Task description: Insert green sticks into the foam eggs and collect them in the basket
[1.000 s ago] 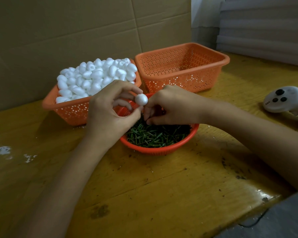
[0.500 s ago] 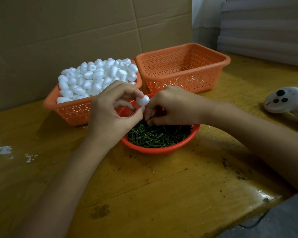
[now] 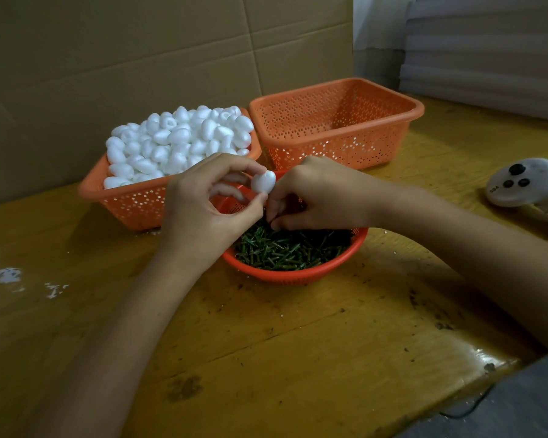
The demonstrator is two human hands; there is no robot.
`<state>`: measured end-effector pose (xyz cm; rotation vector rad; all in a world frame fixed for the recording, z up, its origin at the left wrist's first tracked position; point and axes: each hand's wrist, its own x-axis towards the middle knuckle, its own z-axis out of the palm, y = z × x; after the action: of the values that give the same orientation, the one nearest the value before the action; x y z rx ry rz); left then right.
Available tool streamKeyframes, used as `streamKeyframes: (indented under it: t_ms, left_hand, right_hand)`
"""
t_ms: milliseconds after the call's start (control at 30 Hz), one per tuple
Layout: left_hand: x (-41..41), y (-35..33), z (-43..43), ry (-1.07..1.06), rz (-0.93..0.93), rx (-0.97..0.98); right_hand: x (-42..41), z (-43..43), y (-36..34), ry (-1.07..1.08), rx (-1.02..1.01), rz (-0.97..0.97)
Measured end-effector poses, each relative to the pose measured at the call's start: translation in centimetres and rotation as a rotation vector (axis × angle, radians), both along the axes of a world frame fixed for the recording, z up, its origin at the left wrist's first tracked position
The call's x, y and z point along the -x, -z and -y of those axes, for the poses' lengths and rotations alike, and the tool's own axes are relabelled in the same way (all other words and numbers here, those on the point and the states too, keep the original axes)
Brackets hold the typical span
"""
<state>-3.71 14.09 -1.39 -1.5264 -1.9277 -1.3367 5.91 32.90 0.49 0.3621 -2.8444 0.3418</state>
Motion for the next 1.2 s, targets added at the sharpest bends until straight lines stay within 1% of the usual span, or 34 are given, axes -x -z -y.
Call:
streamKeyframes:
  t_ms: [233, 533, 800, 1000, 1200]
  left_hand:
    - [-0.01, -0.06, 0.02, 0.026, 0.023, 0.020]
    - [0.26, -0.09, 0.07, 0.048, -0.003, 0.079]
    - [0.28, 0.20, 0.03, 0.063, 0.142, 0.032]
    - [-0.32, 0.35, -0.24, 0.079, 0.361, -0.084]
    - [-0.47, 0.37, -0.33, 0.084, 0.410, -0.104]
  right_hand:
    - [0.04, -0.02, -0.03, -0.009, -0.002, 0.012]
    - [-0.17, 0.27, -0.27, -0.019, 0.008, 0.037]
    - [-0.24, 0.42, -0.32, -0.019, -0.003, 0.045]
    - [-0.30, 0.37, -0.52, 0.005, 0.046, 0.021]
    - [-0.27, 0.21, -0.53, 0.052, 0.130, -0.031]
